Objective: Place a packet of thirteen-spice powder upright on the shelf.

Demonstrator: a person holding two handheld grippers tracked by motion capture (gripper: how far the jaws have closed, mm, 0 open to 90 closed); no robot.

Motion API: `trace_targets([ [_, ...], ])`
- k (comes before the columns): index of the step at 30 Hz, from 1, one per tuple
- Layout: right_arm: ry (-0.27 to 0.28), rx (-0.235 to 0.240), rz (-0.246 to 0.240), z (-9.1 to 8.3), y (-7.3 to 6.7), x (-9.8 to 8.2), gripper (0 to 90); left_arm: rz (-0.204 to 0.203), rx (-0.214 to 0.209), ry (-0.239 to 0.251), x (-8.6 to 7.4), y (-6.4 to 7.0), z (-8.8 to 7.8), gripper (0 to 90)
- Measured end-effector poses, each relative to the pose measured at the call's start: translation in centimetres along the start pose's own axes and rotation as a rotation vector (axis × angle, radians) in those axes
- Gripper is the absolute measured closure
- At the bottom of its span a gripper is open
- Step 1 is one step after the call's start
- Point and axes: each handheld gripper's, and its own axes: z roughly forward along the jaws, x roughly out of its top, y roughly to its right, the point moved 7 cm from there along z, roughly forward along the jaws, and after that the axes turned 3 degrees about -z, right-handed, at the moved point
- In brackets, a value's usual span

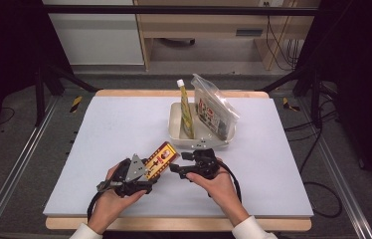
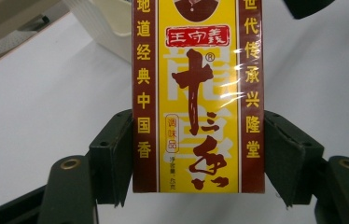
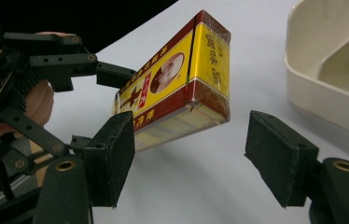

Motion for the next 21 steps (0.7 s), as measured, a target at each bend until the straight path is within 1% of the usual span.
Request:
trace_targets([
  [2, 0.007, 0.015, 0.021, -0.1, 0.1, 0.0, 34.3, 0.008, -0.005, 0.003, 0.1, 0.3, 0.0, 32.2],
  [5, 0.017, 0.037, 0.052, -0.2, 0.1, 0.0, 36.7, 0.006, -0.022, 0.014, 0.2, 0.7, 0.1, 32.2],
  [8, 0.021, 0.055, 0.069, -0.2, 0.1, 0.1, 40.8, 0.001, -0.034, 0.027, 0.2, 1.2, 0.4, 32.1],
  [10, 0.023, 0.065, 0.077, -0.2, 0.1, 0.0, 43.8, 0.013, -0.039, 0.022, 0.2, 1.4, 0.5, 32.1],
  [12, 0.024, 0.069, 0.088, -0.2, 0.1, 0.0, 46.5, 0.019, -0.039, 0.021, 0.2, 1.6, 0.6, 32.1],
  [15, 0.027, 0.056, 0.090, -0.3, 0.2, -0.1, 51.7, 0.025, -0.036, 0.022, 0.1, 1.7, 0.8, 32.0],
  [17, 0.028, 0.061, 0.106, -0.3, 0.2, -0.2, 53.9, 0.031, -0.032, 0.016, 0.0, 1.6, 0.9, 32.0],
  [18, 0.029, 0.059, 0.103, -0.3, 0.2, -0.2, 55.1, 0.030, -0.032, 0.015, -0.1, 1.6, 1.0, 32.0],
  [21, 0.044, 0.076, 0.117, -0.5, -0.2, 0.0, 60.7, 0.037, -0.025, 0.010, -0.3, 1.6, 1.2, 32.0],
])
